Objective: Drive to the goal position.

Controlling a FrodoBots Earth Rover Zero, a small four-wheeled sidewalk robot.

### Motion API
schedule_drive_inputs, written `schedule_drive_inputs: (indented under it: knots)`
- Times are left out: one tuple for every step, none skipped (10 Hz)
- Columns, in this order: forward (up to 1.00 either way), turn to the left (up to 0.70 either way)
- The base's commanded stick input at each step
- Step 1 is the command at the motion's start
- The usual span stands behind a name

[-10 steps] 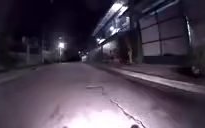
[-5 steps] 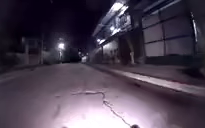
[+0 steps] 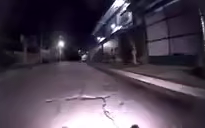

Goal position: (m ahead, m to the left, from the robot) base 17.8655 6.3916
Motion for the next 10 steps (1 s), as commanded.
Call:
schedule_drive_inputs:
  knots:
    - [0.7,0.0]
    - [0.7,0.0]
    - [0.7,0.0]
    - [0.7,0.0]
    - [0.7,0.0]
    - [0.7,0.0]
    - [0.7,0.0]
    - [0.7,0.1]
    - [0.7,0.26]
    - [0.7,0.14]
